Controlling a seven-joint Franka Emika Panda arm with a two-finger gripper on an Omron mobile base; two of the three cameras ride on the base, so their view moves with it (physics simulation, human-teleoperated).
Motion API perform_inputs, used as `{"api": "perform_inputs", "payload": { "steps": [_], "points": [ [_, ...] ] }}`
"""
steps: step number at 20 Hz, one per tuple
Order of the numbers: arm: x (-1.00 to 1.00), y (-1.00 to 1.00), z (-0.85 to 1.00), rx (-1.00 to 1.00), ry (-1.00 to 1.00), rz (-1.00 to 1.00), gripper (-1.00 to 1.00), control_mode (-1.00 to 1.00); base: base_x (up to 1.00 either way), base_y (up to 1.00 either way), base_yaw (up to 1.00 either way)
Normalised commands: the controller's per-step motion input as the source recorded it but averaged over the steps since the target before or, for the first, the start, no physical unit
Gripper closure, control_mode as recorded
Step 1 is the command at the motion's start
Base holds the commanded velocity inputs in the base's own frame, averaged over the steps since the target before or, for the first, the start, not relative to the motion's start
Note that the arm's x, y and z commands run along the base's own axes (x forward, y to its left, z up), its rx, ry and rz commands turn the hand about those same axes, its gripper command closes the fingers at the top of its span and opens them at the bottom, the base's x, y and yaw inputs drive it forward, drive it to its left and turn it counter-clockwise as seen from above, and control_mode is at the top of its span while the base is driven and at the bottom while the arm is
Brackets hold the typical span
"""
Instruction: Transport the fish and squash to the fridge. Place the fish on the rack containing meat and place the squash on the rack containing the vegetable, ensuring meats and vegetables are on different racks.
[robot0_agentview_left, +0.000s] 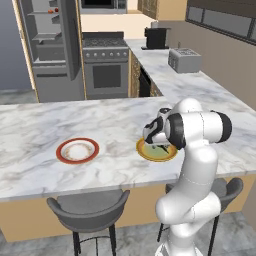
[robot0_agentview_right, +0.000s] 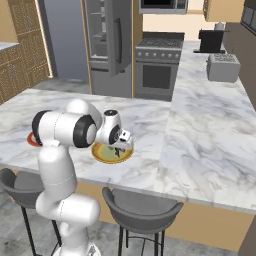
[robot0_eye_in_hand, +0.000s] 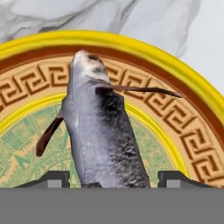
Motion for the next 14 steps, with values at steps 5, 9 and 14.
{"api": "perform_inputs", "payload": {
  "steps": [5,9,14],
  "points": [
    [0.03,0.01,-0.13,0.00,0.01,0.00,1.00,-1.00,0.00,0.00,0.00],
    [0.01,0.08,-0.31,0.06,0.16,0.00,1.00,-1.00,0.00,0.00,0.00],
    [-0.06,0.06,-0.15,0.05,0.11,0.00,1.00,-1.00,0.00,0.00,0.00]
  ]
}}
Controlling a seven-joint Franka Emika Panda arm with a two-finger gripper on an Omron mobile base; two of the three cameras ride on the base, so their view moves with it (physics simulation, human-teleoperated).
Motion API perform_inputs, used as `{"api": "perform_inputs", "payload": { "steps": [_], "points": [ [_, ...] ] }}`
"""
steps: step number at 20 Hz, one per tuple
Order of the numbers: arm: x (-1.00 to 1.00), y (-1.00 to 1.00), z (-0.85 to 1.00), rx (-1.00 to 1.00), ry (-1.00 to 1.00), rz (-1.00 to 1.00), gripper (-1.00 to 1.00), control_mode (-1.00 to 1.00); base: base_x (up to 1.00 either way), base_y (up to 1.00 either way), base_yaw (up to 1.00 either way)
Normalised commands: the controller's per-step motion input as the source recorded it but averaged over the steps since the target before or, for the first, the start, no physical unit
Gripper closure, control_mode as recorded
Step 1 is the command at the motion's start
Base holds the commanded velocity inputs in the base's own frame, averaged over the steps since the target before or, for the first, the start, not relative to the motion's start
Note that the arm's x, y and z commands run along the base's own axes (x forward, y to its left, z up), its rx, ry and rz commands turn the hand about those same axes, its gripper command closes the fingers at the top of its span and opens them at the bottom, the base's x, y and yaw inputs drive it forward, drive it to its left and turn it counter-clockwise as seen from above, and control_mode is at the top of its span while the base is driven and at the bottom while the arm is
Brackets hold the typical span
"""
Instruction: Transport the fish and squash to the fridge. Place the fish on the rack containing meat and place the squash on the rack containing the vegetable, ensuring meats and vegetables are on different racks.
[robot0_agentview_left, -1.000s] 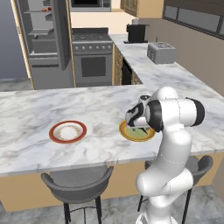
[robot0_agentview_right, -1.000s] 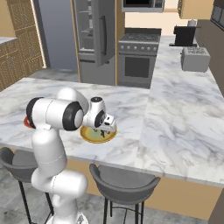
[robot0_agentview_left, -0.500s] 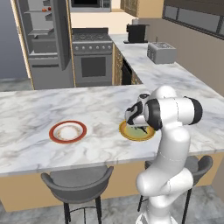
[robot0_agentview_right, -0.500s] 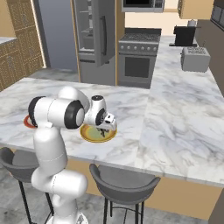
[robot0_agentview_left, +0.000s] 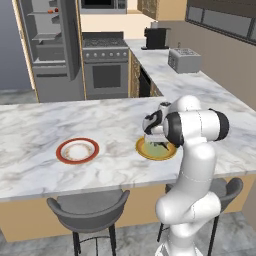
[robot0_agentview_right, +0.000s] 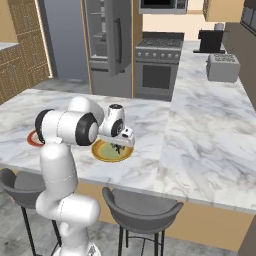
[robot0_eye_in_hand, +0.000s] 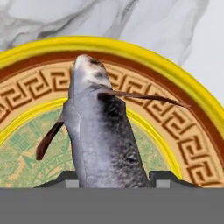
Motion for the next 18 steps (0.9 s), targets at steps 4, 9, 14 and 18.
{"api": "perform_inputs", "payload": {
  "steps": [4,9,14,18],
  "points": [
    [-0.93,-0.02,0.37,0.04,-0.24,0.00,1.00,-1.00,0.00,0.00,0.00],
    [-1.00,0.00,0.60,0.04,-0.31,0.00,1.00,-1.00,0.00,0.00,0.00],
    [-1.00,0.00,0.80,0.00,-0.10,0.00,1.00,-1.00,0.00,0.00,0.00],
    [-1.00,0.00,0.99,0.00,0.00,0.01,1.00,-1.00,0.00,0.00,0.00]
  ]
}}
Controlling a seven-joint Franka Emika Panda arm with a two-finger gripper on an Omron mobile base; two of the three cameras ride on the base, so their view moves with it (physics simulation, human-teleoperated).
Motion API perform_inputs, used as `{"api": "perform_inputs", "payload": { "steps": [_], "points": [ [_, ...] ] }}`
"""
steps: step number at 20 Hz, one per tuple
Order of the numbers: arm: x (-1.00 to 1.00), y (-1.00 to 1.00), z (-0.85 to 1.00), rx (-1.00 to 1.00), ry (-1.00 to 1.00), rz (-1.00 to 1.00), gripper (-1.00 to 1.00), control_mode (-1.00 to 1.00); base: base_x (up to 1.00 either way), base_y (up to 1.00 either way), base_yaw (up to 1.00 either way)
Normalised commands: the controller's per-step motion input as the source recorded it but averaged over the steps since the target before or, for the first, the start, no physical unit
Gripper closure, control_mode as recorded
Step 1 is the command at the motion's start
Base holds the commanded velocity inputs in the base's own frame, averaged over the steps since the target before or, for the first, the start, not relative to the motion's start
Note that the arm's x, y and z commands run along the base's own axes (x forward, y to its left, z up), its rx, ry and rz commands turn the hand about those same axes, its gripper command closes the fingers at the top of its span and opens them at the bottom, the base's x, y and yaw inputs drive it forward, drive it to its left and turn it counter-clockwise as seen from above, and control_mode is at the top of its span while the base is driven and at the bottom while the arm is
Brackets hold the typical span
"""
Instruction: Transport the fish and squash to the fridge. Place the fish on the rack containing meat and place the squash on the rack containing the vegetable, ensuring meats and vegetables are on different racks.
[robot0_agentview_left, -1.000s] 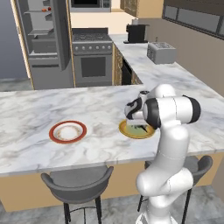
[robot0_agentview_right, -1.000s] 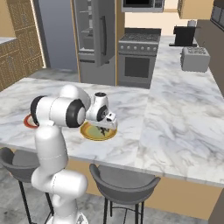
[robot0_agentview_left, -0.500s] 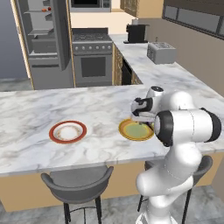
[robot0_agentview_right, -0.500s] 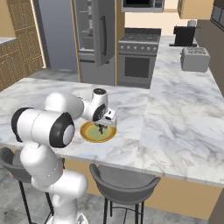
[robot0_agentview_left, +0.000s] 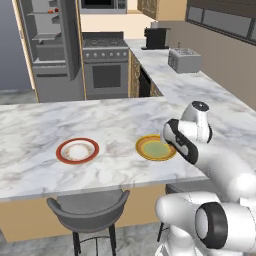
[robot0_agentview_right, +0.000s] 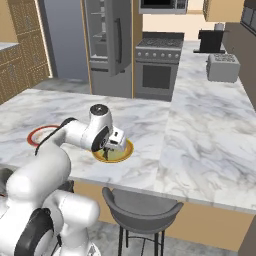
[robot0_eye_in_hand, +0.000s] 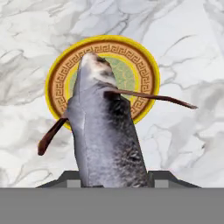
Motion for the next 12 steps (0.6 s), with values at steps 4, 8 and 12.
{"api": "perform_inputs", "payload": {
  "steps": [4,8,12],
  "points": [
    [-1.00,0.00,1.00,0.00,0.01,0.04,1.00,-1.00,0.00,0.00,0.00],
    [-0.99,0.00,0.96,0.00,0.00,0.03,1.00,-1.00,0.00,0.00,0.00],
    [-1.00,0.00,0.79,0.00,-0.06,0.07,1.00,-1.00,0.00,0.00,0.00]
  ]
}}
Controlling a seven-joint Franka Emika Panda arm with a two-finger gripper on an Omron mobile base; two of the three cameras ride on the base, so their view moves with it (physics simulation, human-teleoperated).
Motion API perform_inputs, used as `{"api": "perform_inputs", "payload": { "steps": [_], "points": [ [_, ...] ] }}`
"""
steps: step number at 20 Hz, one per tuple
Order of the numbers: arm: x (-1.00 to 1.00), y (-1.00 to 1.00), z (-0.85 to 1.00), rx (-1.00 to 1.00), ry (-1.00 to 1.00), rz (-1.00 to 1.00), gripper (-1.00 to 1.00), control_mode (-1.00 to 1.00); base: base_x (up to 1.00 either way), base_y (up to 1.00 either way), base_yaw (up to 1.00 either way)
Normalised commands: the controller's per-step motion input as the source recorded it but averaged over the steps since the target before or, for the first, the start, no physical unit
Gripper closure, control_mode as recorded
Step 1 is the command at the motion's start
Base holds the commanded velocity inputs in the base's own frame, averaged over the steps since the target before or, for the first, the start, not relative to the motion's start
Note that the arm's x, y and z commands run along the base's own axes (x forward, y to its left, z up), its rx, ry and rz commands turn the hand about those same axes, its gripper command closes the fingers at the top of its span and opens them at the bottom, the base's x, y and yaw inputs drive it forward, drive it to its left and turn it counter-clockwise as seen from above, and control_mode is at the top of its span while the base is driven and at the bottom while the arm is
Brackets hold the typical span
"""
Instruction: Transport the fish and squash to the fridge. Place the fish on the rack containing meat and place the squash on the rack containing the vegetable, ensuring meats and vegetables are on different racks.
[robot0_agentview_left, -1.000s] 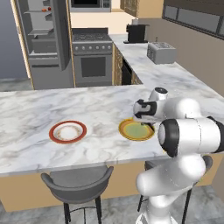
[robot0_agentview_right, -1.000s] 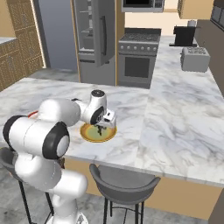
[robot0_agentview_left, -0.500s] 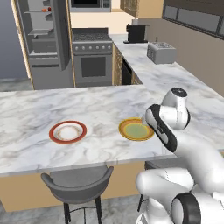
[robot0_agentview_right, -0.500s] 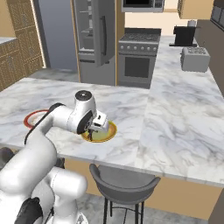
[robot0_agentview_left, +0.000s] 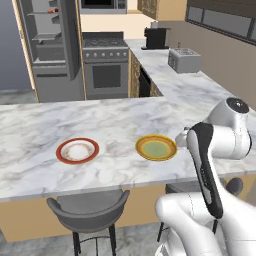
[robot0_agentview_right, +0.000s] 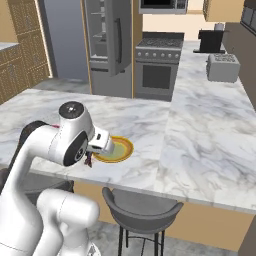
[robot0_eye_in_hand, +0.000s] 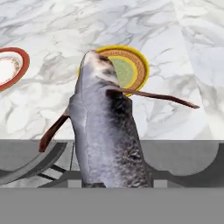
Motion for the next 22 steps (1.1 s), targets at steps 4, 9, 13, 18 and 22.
{"api": "perform_inputs", "payload": {
  "steps": [4,9,13,18,22],
  "points": [
    [-0.88,0.00,0.70,0.00,-0.06,0.11,1.00,-1.00,0.00,0.00,0.00],
    [-0.63,0.01,0.80,0.00,-0.01,0.06,1.00,-1.00,0.00,0.00,0.00],
    [-0.76,0.00,0.85,-0.02,0.00,0.00,1.00,-1.00,0.00,0.00,0.00],
    [-0.63,0.11,0.54,-0.05,0.01,0.00,1.00,-1.00,0.00,0.00,0.00],
    [-0.46,0.14,0.41,-0.05,0.00,-0.02,1.00,-1.00,0.00,0.00,0.00]
  ]
}}
